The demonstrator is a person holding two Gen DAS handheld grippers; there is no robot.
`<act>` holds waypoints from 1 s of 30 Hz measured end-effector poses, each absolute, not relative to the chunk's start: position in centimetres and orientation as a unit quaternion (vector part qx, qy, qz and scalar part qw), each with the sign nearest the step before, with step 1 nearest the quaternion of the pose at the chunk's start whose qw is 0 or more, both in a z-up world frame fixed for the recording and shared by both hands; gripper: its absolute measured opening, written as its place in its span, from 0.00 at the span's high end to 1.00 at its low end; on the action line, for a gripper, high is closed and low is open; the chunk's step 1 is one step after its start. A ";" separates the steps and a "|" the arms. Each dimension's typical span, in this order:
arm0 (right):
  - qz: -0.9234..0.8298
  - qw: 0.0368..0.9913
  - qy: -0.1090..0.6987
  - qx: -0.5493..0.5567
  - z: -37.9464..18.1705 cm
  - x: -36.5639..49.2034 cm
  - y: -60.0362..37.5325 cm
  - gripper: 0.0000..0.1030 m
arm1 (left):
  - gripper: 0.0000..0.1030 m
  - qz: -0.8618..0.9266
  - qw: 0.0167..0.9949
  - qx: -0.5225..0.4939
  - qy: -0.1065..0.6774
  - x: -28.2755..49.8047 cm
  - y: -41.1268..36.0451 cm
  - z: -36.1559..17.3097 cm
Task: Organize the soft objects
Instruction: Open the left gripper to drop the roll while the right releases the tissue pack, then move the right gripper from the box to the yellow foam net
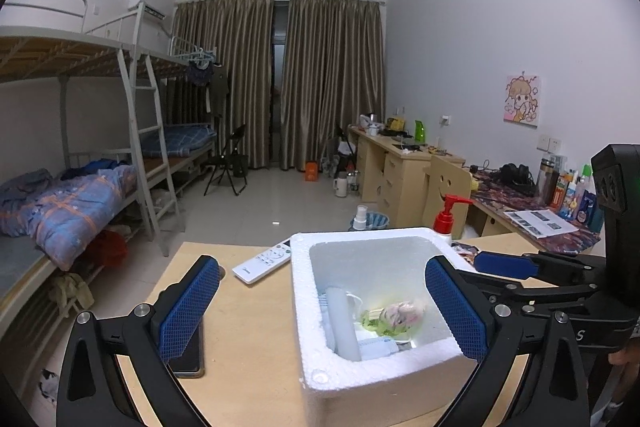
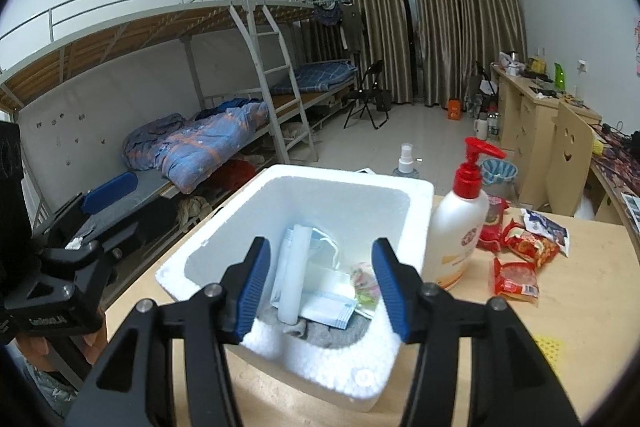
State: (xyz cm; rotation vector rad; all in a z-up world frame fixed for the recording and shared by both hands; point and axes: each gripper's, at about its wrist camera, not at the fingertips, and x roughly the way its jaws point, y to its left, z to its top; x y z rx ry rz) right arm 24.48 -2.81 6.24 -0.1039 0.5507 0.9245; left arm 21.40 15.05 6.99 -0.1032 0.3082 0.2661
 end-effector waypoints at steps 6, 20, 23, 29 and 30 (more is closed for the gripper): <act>0.431 0.867 0.248 -0.040 6.9 23.4 -5.1 0.41 | 0.00 0.127 0.980 -0.051 0.145 20.4 13.8 7.5; 0.400 0.897 0.190 -0.025 9.5 18.6 -10.9 0.12 | 0.00 0.093 0.988 -0.044 0.119 15.3 9.2 9.5; 0.391 0.902 0.180 -0.021 9.7 18.0 -12.3 0.07 | 0.00 0.084 0.989 -0.038 0.116 14.5 7.9 9.8; 0.369 0.914 0.165 -0.018 9.7 17.0 -15.2 0.06 | 0.00 0.065 0.991 -0.030 0.113 13.3 5.4 10.0; 0.365 0.916 0.166 -0.016 9.5 17.1 -15.7 0.06 | 0.00 0.062 0.991 -0.032 0.113 13.3 5.1 9.9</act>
